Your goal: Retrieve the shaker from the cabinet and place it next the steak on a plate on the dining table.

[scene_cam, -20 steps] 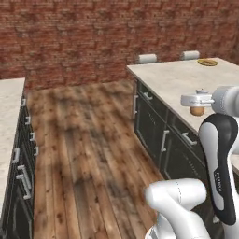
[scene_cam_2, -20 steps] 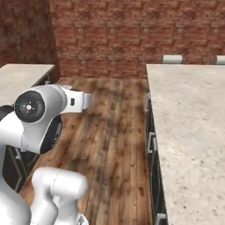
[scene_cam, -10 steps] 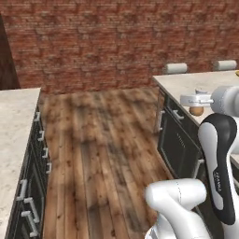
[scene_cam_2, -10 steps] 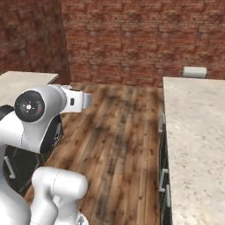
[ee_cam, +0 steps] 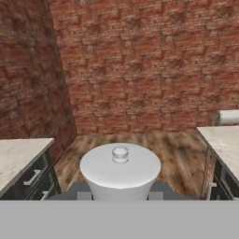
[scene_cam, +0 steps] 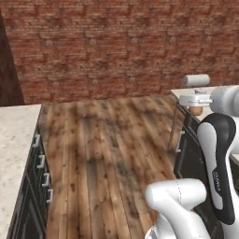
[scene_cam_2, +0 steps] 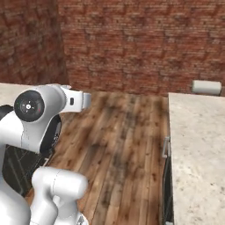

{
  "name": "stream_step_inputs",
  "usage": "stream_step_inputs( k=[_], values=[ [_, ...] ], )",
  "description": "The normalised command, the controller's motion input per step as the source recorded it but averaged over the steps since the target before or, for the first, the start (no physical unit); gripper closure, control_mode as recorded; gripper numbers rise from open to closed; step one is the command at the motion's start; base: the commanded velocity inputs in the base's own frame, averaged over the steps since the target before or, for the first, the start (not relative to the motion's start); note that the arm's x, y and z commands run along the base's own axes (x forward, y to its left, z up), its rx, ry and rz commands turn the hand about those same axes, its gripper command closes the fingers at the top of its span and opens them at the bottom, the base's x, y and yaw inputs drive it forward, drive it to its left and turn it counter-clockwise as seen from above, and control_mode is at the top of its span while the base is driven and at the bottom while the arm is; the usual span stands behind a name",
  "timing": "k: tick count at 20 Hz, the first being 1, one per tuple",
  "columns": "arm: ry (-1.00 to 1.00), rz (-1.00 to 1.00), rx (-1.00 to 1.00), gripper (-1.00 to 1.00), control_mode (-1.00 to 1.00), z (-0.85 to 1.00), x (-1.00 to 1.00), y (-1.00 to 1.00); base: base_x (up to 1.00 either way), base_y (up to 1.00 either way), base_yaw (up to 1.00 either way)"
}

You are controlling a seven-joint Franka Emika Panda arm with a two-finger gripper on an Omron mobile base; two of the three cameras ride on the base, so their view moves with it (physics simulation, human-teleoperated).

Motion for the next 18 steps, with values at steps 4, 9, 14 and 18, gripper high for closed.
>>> stream_step_inputs(
  k=[4, 9, 14, 18],
  values=[
    [0.00, 0.00, 0.00, 1.00, 1.00, 0.00, 0.00, 0.00, 1.00, 0.07, 0.00],
    [0.00, 0.00, 0.00, 1.00, 1.00, 0.00, 0.00, 0.00, 1.00, 0.10, 0.00],
    [0.00, 0.00, 0.00, 1.00, 1.00, 0.00, 0.00, 0.00, 1.00, 0.11, -0.03],
    [0.00, 0.00, 0.00, 1.00, 1.00, 0.00, 0.00, 0.00, 1.00, 0.03, -0.11]
  ],
)
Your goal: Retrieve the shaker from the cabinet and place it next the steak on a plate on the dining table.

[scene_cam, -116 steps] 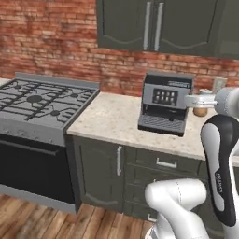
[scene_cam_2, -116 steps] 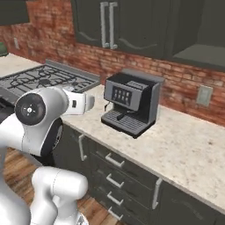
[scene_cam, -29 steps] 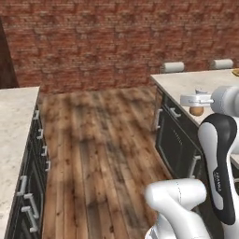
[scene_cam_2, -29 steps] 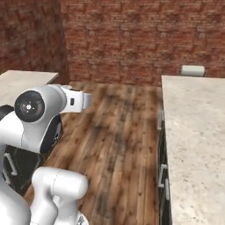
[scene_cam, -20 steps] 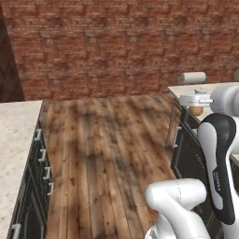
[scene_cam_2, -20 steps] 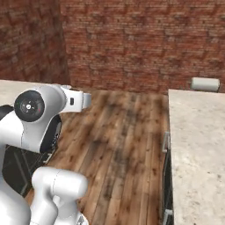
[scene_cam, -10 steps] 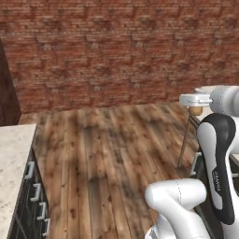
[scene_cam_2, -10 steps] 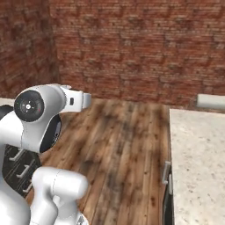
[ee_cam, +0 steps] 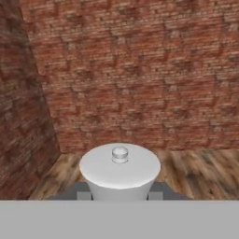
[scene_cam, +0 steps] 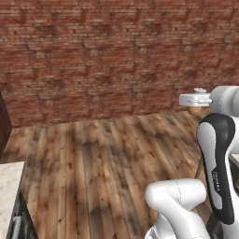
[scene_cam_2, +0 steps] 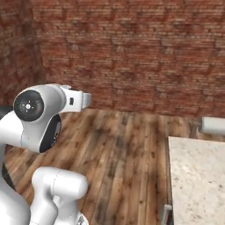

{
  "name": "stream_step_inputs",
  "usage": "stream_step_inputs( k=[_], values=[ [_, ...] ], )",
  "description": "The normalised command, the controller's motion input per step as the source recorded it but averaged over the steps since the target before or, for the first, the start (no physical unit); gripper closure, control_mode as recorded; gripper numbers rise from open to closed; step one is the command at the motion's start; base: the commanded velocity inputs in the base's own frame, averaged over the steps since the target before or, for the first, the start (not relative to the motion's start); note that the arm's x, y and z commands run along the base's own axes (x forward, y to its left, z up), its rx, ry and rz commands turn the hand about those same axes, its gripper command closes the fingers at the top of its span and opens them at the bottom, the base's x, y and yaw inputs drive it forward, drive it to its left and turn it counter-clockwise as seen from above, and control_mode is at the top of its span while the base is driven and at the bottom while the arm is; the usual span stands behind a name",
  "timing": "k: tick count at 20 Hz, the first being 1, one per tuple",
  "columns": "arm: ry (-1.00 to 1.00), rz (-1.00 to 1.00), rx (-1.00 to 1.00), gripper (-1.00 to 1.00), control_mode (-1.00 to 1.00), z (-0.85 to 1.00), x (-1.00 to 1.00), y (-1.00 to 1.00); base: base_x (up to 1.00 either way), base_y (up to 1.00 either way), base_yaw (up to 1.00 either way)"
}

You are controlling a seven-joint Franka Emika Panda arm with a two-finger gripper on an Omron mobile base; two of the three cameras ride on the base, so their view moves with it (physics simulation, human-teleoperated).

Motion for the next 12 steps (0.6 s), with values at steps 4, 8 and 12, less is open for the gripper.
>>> stream_step_inputs(
  k=[4, 8, 12],
  values=[
    [0.00, 0.00, 0.00, 1.00, 1.00, 0.00, 0.00, 0.00, 1.00, 0.00, -0.17],
    [0.00, 0.00, 0.00, 1.00, 1.00, 0.00, 0.00, 0.00, 1.00, 0.00, -0.27],
    [0.00, 0.00, 0.00, 1.00, 1.00, 0.00, 0.00, 0.00, 1.00, 0.00, -0.37]
  ],
)
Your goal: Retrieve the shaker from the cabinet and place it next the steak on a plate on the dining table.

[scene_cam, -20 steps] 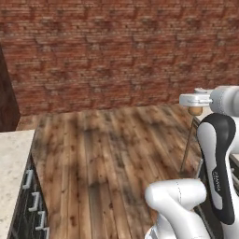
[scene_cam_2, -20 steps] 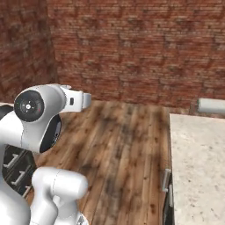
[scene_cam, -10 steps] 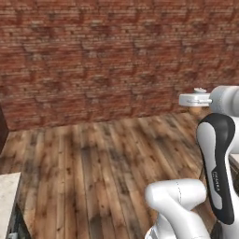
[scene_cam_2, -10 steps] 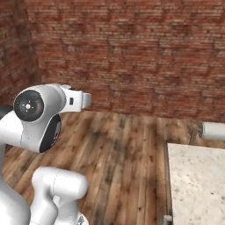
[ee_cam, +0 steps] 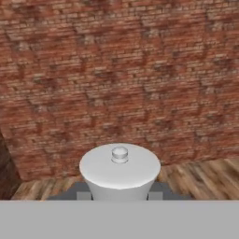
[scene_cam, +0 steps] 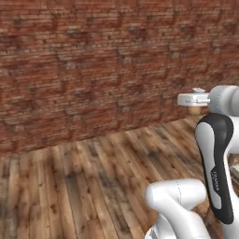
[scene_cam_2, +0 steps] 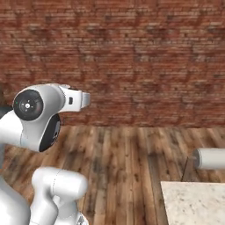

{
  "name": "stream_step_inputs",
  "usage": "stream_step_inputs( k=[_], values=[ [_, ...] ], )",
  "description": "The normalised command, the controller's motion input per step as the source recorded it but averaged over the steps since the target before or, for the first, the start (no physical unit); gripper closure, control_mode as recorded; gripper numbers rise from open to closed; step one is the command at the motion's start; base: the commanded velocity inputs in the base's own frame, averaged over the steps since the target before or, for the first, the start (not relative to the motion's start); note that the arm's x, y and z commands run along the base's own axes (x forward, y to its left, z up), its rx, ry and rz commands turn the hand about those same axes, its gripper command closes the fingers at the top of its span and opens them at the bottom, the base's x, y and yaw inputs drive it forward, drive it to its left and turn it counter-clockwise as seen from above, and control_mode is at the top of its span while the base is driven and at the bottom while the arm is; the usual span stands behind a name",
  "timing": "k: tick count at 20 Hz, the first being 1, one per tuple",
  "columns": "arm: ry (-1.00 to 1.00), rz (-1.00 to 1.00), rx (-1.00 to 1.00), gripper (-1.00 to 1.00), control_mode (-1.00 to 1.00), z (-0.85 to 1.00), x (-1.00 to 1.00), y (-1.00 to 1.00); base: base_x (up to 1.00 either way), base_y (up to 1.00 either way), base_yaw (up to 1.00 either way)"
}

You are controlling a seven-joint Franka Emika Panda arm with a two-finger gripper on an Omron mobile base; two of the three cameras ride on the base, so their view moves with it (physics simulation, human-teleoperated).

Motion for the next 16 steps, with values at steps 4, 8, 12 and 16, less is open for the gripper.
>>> stream_step_inputs(
  k=[4, 8, 12, 16],
  values=[
    [0.00, 0.00, 0.00, 1.00, 1.00, 0.00, 0.00, 0.00, 1.00, 0.00, -0.41],
    [0.00, 0.00, 0.00, 1.00, 1.00, 0.00, 0.00, 0.00, 1.00, -0.01, -0.42],
    [0.00, 0.00, 0.00, 1.00, 1.00, 0.00, 0.00, 0.00, 0.99, -0.09, -0.48],
    [0.00, 0.00, 0.00, 1.00, 1.00, 0.00, 0.00, 0.00, 0.88, -0.07, -0.56]
  ],
)
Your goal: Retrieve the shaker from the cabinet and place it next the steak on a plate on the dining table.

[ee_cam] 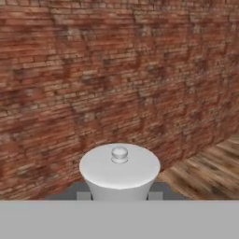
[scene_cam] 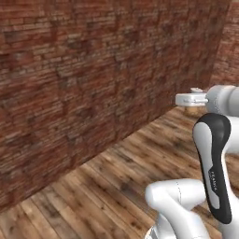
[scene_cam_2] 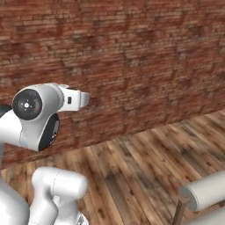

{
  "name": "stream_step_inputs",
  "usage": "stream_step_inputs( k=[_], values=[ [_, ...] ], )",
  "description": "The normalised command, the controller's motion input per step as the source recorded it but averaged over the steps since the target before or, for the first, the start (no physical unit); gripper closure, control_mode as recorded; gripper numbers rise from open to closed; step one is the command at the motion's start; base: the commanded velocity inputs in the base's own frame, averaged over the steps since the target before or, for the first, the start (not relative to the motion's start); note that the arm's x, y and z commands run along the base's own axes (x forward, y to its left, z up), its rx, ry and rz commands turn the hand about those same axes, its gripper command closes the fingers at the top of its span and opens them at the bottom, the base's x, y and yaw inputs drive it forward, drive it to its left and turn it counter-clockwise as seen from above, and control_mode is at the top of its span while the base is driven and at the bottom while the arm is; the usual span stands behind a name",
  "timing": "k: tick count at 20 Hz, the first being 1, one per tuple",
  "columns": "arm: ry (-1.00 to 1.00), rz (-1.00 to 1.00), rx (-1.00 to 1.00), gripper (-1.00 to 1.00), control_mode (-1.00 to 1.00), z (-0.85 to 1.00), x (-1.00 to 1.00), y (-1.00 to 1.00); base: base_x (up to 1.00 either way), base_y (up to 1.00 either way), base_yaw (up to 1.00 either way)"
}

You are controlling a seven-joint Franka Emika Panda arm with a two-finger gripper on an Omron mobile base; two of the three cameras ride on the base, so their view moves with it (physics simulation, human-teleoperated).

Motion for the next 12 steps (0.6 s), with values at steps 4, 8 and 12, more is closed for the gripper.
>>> stream_step_inputs(
  k=[4, 8, 12],
  values=[
    [0.00, 0.00, 0.00, 1.00, 1.00, 0.00, 0.00, 0.00, 0.71, -0.14, -0.66],
    [0.00, 0.00, 0.00, 1.00, 1.00, 0.00, 0.00, 0.00, 0.53, -0.10, -0.75],
    [0.00, 0.00, 0.00, 1.00, 1.00, 0.00, 0.00, 0.00, 0.66, 0.00, -0.79]
  ],
)
